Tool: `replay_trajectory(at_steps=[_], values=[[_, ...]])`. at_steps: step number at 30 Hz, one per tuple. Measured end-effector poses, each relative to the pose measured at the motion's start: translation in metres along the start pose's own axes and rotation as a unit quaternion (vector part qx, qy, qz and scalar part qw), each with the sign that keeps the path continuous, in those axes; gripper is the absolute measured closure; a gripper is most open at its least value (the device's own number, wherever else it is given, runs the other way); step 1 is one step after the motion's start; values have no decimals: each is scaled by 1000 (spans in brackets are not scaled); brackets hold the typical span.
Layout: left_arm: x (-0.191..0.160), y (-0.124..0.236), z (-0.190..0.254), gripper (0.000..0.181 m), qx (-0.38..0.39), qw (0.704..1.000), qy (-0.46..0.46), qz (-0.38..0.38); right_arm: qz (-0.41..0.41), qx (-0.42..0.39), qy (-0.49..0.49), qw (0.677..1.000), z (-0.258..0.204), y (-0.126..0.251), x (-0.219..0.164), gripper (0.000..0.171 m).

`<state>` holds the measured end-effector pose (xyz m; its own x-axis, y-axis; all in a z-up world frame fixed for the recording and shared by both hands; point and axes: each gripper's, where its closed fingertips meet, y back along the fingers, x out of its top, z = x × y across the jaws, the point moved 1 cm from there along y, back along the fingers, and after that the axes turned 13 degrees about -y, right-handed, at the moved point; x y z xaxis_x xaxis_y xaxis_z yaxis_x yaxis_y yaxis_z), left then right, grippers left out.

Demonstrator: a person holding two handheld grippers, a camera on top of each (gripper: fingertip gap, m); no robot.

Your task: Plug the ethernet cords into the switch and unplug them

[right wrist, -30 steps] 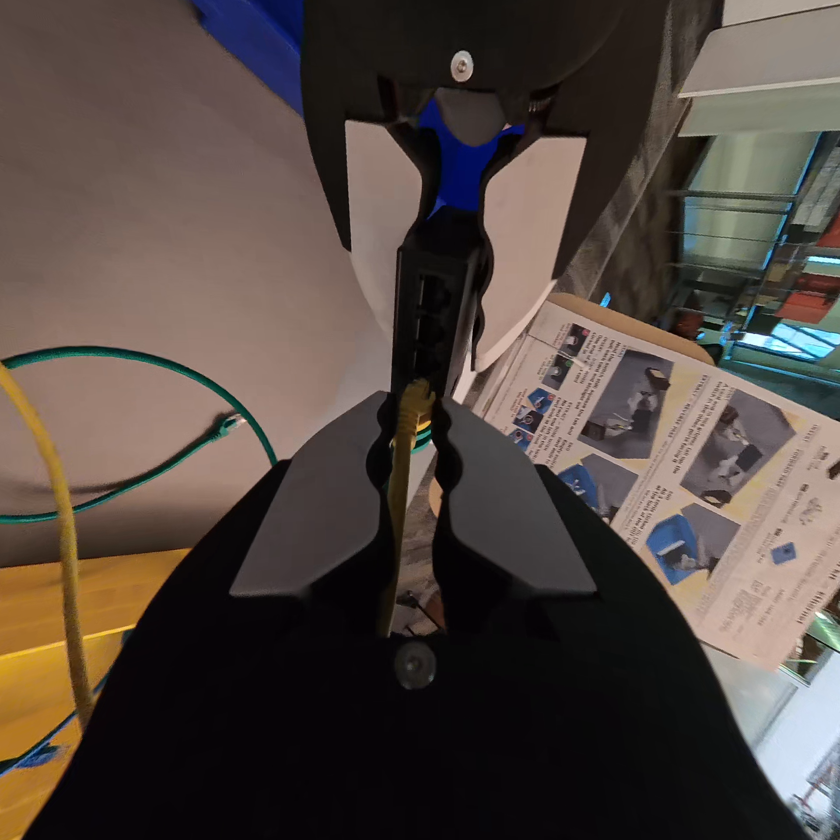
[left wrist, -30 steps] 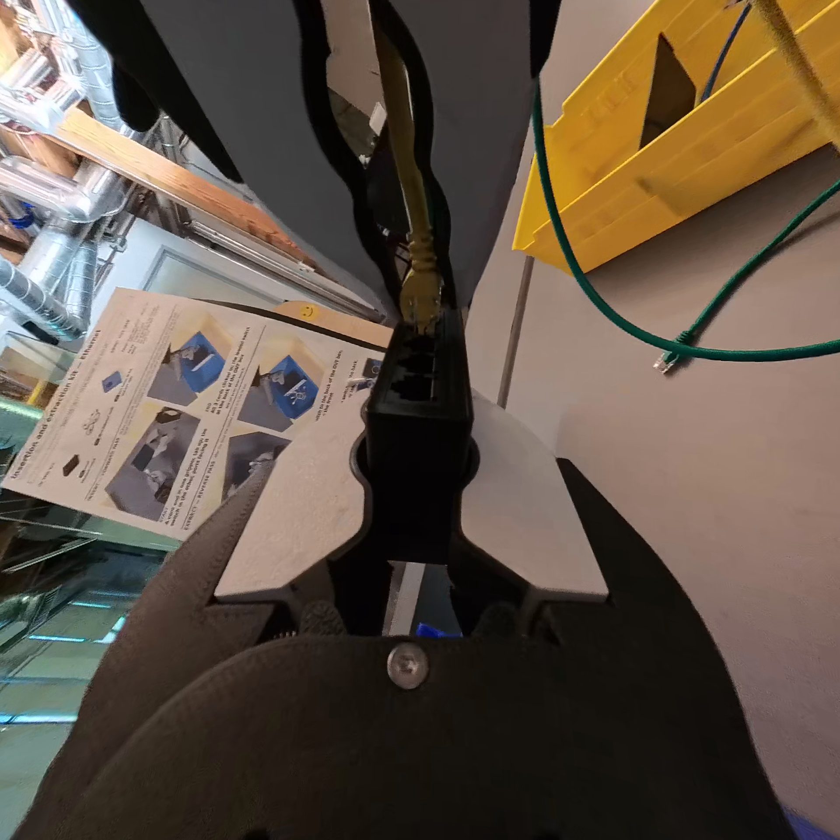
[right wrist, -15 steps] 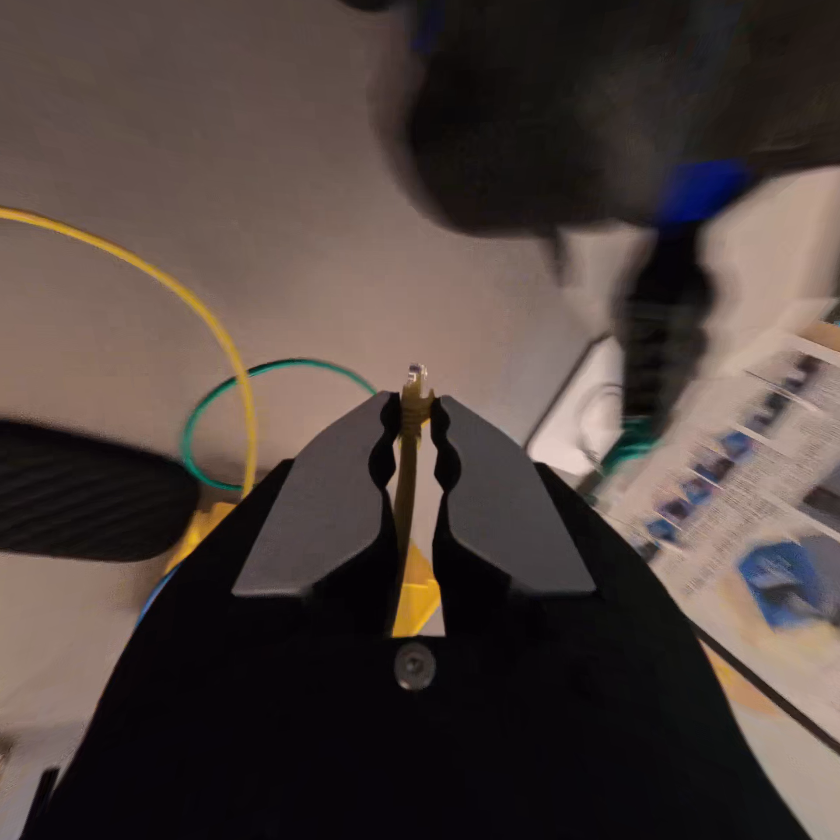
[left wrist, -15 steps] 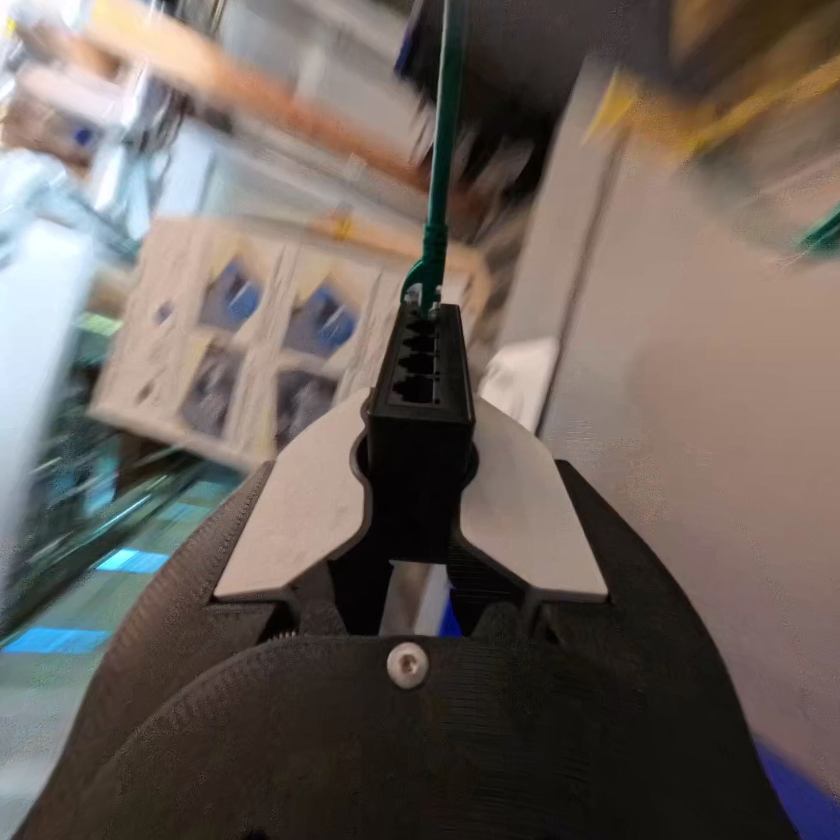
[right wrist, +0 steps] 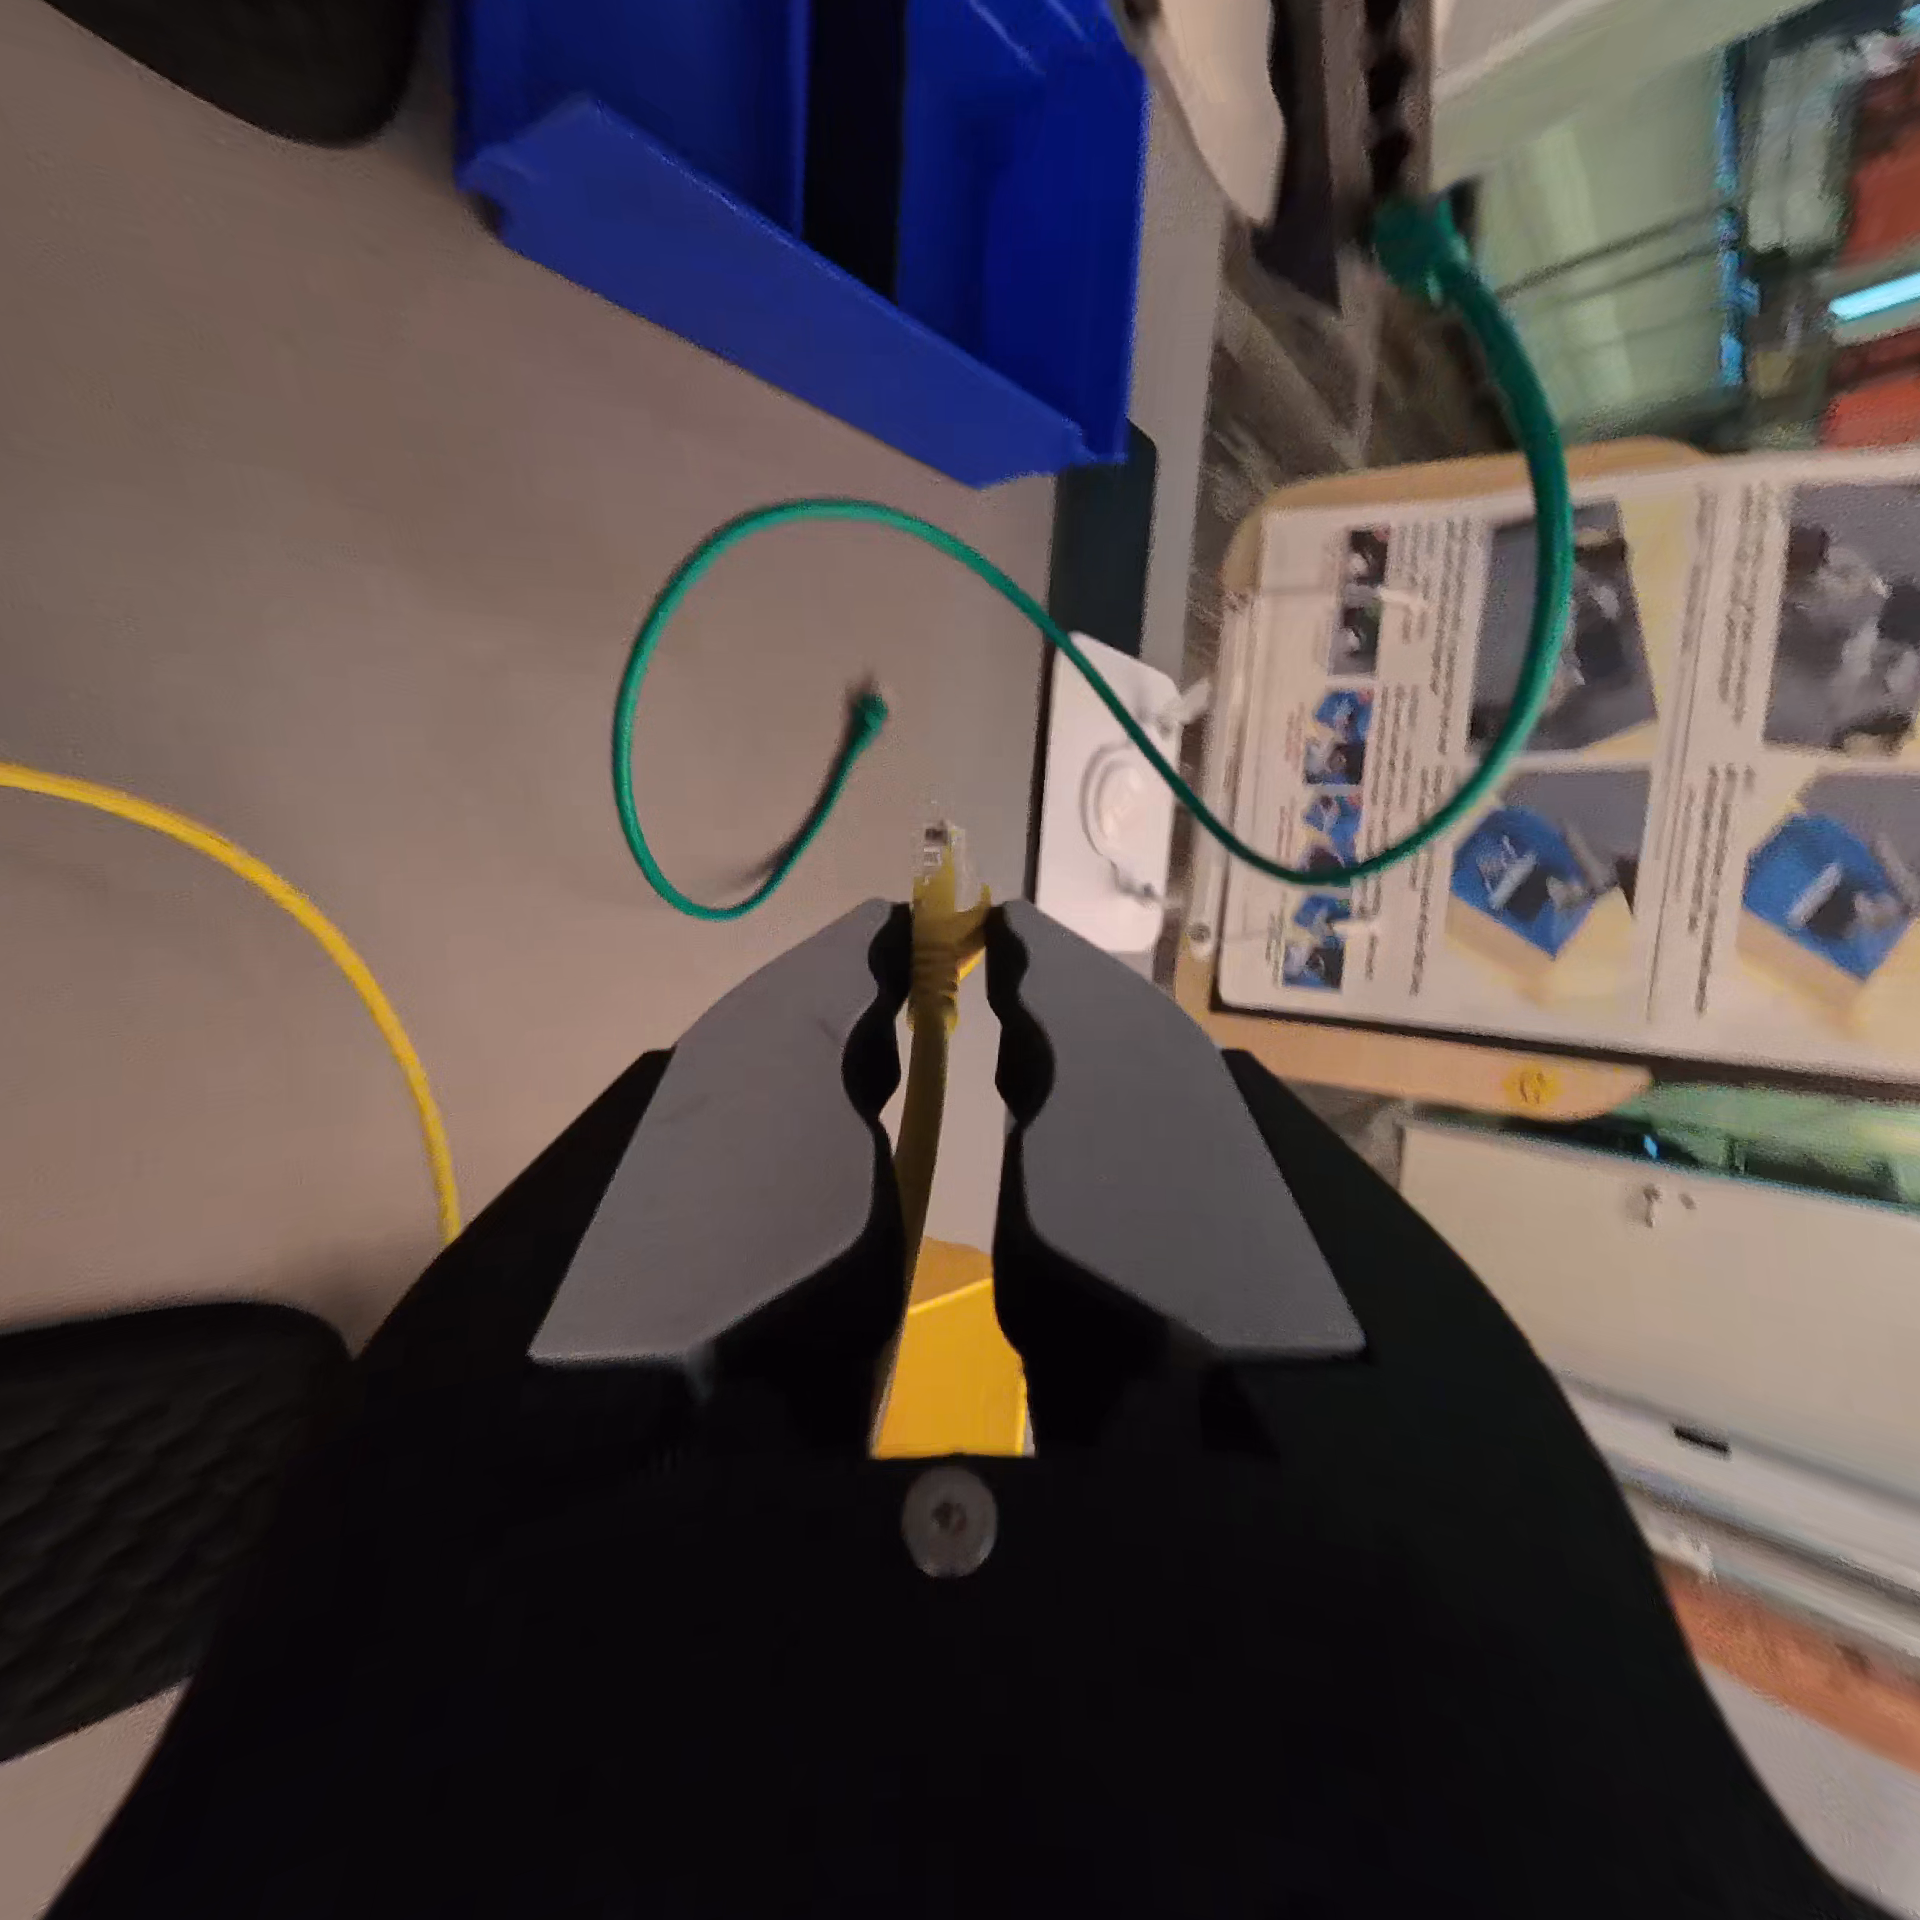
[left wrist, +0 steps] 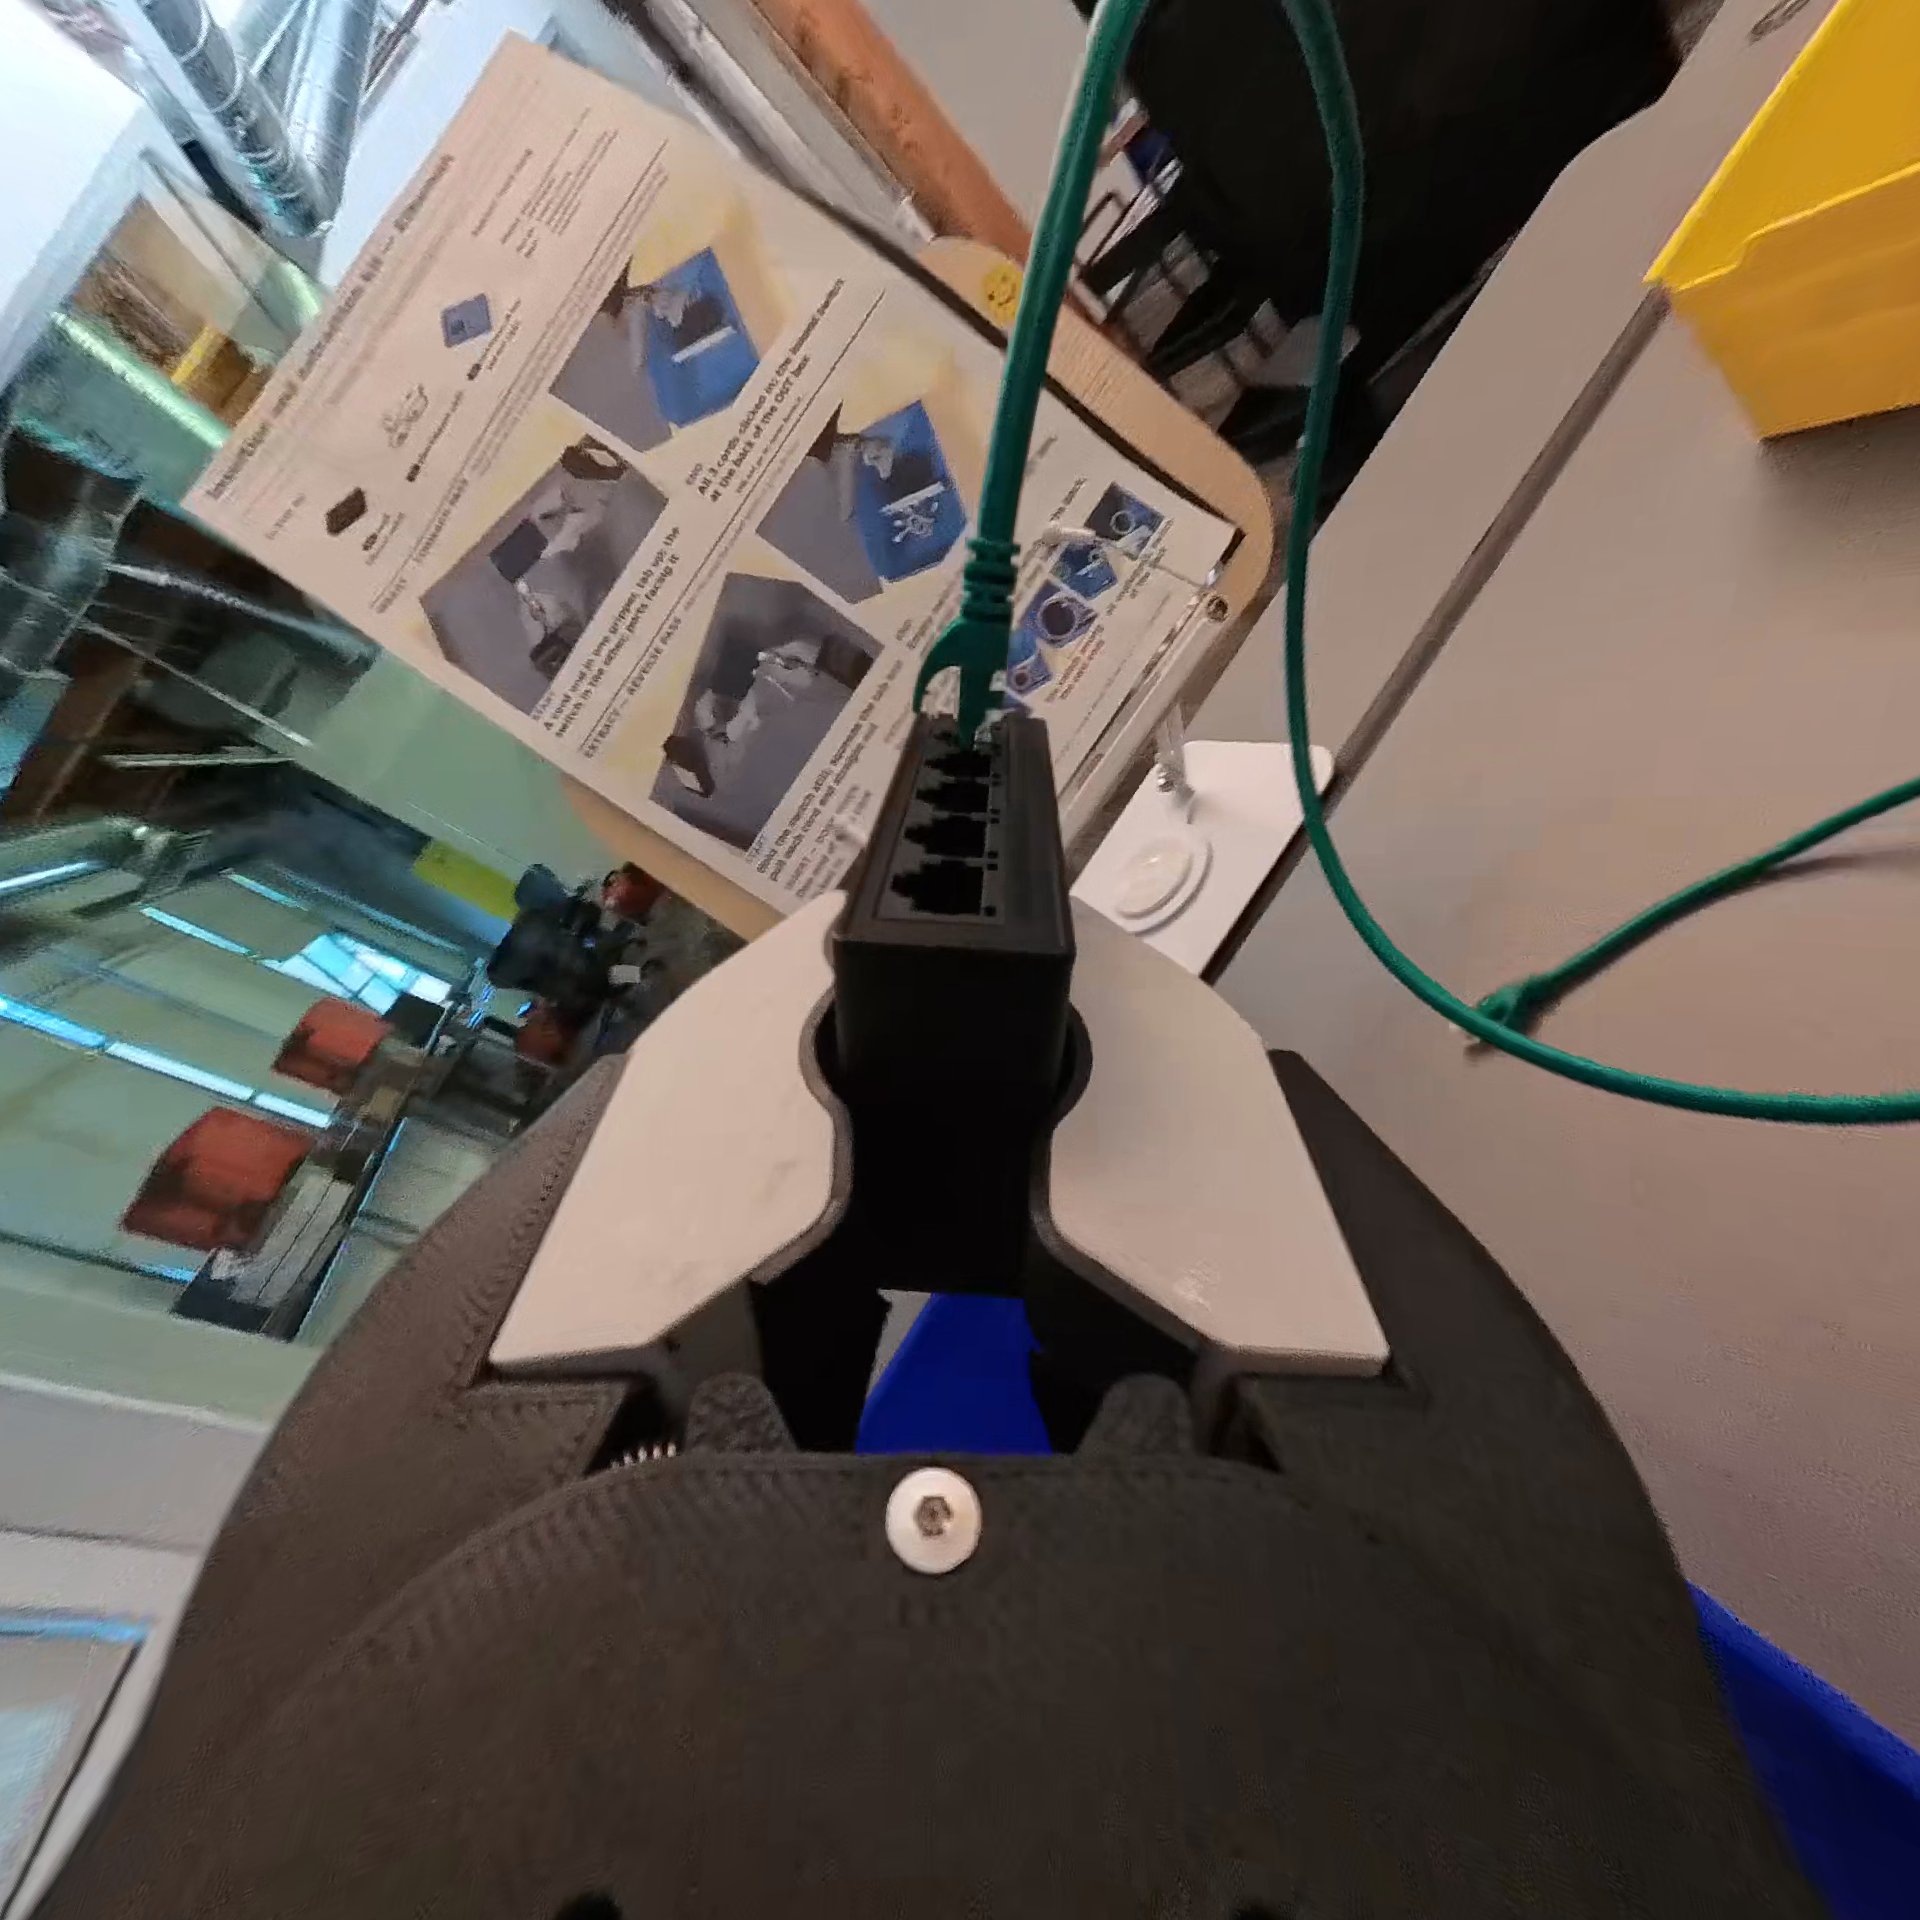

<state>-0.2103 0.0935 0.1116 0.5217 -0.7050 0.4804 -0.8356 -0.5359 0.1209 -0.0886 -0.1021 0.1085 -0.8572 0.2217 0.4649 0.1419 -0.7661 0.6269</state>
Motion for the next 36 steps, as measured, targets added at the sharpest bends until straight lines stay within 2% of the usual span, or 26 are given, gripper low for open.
replay_trajectory(at_steps=[5, 8, 11, 14, 16, 20, 27, 31, 36], values=[[-2, 3, -2, 151, 8, 1000, -12, -8, -15, -84, -106, 991, 8, -19, -51, 156], [-3, 0, 4, 151, -7, 1000, -17, -13, -49, -46, -176, 982, -33, -44, -80, 156], [-4, -3, 8, 151, -16, 999, -25, -20, -118, -46, -142, 982, -74, -64, -112, 156], [-2, -6, 13, 151, -25, 999, -29, -22, -153, -66, -123, 978, -71, -62, -123, 156], [-1, -7, 14, 151, -24, 999, -37, -23, -147, -83, -103, 980, -48, -41, -106, 155], [-1, -6, 13, 151, -25, 999, -35, -23, -139, -136, -78, 978, 20, 32, -54, 155], [-6, -2, 7, 151, -18, 999, -25, -27, -186, -246, -54, 950, 147, 159, 14, 156], [-8, -1, 7, 151, -19, 999, -20, -27, -237, -306, -76, 919, 216, 216, 18, 156], [-10, -4, 9, 151, -22, 999, -18, -29, -318, -368, -98, 868, 271, 278, -6, 155]])
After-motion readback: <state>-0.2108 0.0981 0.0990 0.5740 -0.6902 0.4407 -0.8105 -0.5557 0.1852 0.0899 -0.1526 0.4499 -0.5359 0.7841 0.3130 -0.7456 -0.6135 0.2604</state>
